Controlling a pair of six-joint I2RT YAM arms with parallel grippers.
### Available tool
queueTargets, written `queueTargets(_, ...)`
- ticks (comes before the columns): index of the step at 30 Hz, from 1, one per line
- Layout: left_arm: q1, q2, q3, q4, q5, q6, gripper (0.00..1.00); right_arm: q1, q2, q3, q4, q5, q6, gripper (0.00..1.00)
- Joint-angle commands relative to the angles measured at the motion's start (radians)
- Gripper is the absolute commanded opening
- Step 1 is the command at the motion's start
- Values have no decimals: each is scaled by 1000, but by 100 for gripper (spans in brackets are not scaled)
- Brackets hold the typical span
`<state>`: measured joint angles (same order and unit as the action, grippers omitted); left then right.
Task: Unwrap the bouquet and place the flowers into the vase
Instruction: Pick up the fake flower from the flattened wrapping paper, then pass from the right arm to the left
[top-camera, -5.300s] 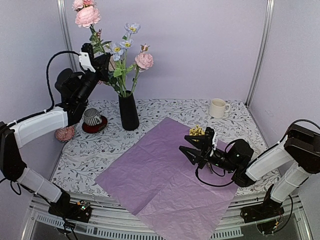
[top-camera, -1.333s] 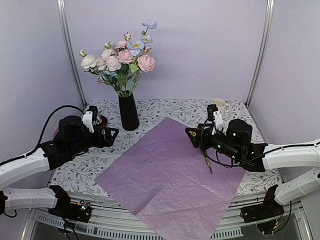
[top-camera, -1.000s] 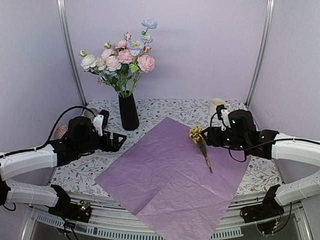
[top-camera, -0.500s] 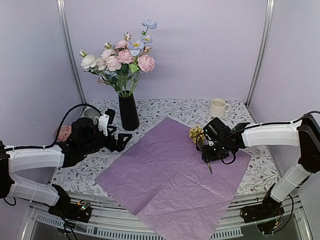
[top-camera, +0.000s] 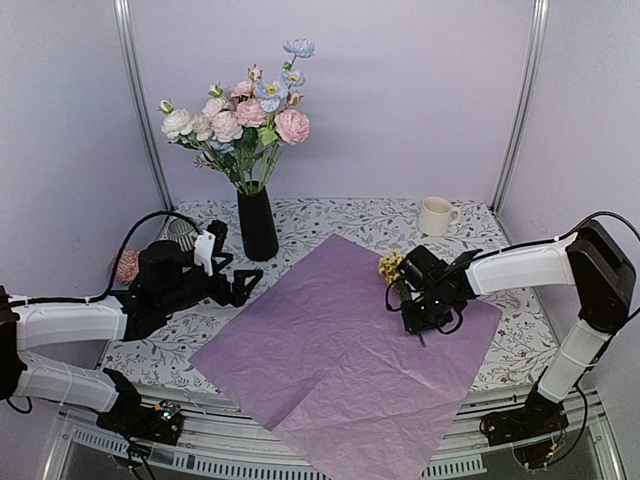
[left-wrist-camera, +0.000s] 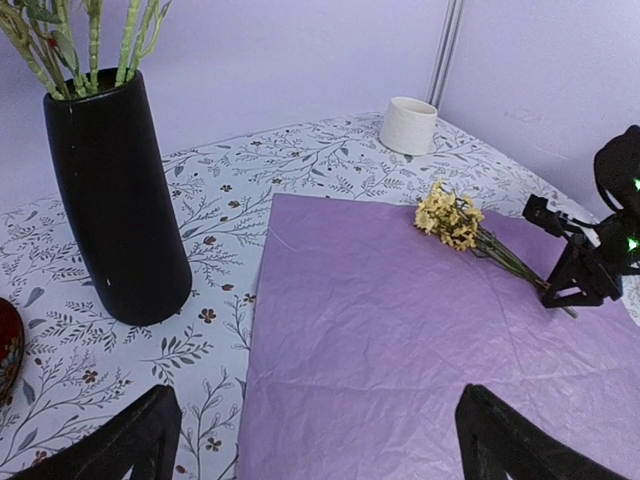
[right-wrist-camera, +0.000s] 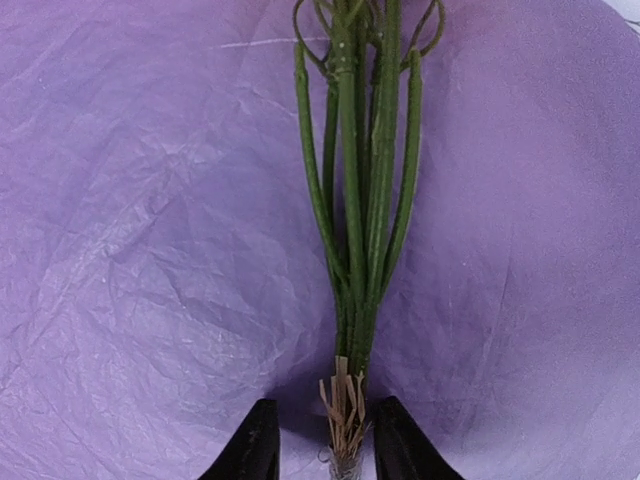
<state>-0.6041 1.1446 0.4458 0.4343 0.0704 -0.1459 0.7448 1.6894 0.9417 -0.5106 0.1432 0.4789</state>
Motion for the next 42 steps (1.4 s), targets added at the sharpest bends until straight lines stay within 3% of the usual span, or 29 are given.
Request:
queueTargets(1,-11,-8,-10,27,13,14,98,-4,19,13,10,-6,7,30)
queueTargets(4,-13,-17,-14,30,22,12,98,-3,21,11,16,-6,5,22)
queueTargets(6,-13,-28,-21,34,30,8,98,-3,21,15,16,-7,2,8)
queueTargets(8,-12,-40,-28,39,36,-1,98,-4,6,18,18,-2,3,3)
queueTargets(11,-13,-70,14,-35,60,-83,98,-4,-60,16,51,-11,-14,2)
queueTargets(14,-16,-109,81,-124,203,-209,98,-4,-158,3,105,-62,-55,2)
queueTargets(19,-83,-178,70,20,267,-385,94,17,-326,-37,291,-251,-118,2)
queueTargets(25,-182,-127,119,137,239,-432,93,113,-500,-143,678,-388,-124,2)
queueTargets(31,-274,8,237,202,268,-415,83,185,-503,-174,927,-480,-116,3)
queueTargets(36,-315,92,313,241,282,-403,81,232,-464,-146,956,-497,-149,3)
queueTargets(42,-334,161,374,288,318,-410,70,260,-432,-131,956,-505,-177,3)
